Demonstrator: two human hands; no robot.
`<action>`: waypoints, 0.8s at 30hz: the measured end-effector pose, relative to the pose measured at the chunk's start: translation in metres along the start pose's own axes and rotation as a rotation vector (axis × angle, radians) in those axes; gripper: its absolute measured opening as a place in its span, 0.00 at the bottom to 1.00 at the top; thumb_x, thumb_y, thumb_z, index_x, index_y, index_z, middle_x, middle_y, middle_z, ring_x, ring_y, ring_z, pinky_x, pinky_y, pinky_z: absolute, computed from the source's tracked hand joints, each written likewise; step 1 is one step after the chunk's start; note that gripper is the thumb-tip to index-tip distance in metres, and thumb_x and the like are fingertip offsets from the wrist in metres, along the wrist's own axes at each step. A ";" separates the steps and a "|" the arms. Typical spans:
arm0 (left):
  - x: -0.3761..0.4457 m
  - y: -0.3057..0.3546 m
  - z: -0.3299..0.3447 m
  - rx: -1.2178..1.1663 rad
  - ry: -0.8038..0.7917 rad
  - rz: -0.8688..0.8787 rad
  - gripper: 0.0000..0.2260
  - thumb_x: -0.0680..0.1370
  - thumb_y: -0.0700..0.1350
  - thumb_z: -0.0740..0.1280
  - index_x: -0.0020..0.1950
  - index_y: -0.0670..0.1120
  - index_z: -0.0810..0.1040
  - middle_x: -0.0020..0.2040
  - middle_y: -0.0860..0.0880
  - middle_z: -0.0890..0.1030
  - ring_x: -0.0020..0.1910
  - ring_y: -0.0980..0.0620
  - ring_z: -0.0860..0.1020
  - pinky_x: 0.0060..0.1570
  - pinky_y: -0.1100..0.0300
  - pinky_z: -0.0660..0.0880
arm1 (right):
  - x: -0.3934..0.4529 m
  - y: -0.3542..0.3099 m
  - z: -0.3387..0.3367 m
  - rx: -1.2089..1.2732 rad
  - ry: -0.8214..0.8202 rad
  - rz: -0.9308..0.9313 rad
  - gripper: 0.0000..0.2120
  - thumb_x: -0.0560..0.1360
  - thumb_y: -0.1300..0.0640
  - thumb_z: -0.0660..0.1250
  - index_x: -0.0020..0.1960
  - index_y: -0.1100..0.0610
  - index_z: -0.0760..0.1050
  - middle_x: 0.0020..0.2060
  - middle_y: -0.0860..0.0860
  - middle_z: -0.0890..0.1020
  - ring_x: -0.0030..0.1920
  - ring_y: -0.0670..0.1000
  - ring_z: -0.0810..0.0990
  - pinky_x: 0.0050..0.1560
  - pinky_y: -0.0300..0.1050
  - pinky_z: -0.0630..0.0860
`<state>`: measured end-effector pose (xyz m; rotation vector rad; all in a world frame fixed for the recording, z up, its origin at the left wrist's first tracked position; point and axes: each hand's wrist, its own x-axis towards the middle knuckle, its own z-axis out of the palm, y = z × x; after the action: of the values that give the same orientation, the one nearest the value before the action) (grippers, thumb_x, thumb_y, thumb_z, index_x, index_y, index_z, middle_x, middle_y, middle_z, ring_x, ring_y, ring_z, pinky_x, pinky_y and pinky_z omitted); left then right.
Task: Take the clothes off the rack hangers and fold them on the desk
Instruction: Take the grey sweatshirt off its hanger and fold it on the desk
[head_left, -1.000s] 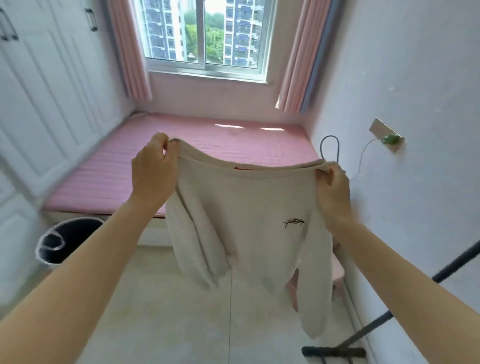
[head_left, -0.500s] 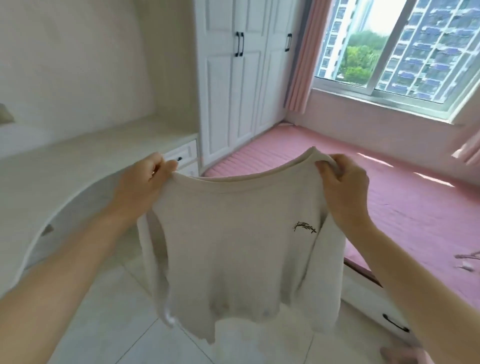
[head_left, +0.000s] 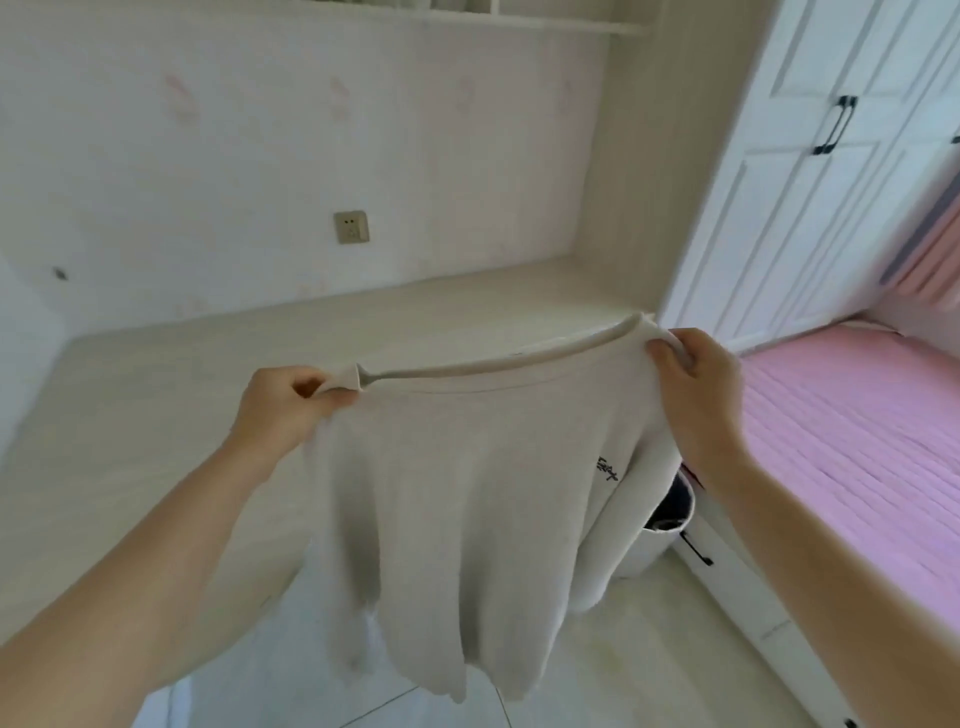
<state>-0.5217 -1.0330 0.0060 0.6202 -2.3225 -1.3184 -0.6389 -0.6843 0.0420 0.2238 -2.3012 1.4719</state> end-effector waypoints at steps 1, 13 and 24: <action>0.009 -0.012 -0.007 -0.023 0.107 -0.040 0.11 0.71 0.44 0.75 0.29 0.50 0.79 0.24 0.56 0.72 0.31 0.52 0.70 0.32 0.60 0.64 | 0.010 -0.005 0.023 0.013 -0.029 -0.019 0.07 0.77 0.58 0.64 0.41 0.56 0.76 0.32 0.48 0.76 0.34 0.46 0.71 0.34 0.39 0.65; 0.094 -0.064 -0.015 0.009 0.893 -0.075 0.18 0.78 0.50 0.68 0.39 0.38 0.67 0.32 0.48 0.67 0.32 0.49 0.65 0.31 0.60 0.60 | 0.132 -0.033 0.200 0.156 -0.328 -0.232 0.07 0.78 0.57 0.63 0.44 0.58 0.76 0.32 0.51 0.75 0.31 0.44 0.68 0.32 0.34 0.65; 0.150 -0.068 -0.073 0.525 0.942 -0.024 0.21 0.71 0.49 0.76 0.32 0.39 0.67 0.25 0.42 0.69 0.26 0.40 0.68 0.31 0.51 0.69 | 0.226 -0.036 0.327 0.151 -0.577 -0.270 0.07 0.77 0.54 0.64 0.42 0.55 0.76 0.41 0.55 0.72 0.45 0.54 0.71 0.43 0.44 0.63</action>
<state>-0.5940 -1.1978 -0.0002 1.1231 -1.8003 -0.2436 -0.9112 -0.9761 0.0448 1.0825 -2.4395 1.5841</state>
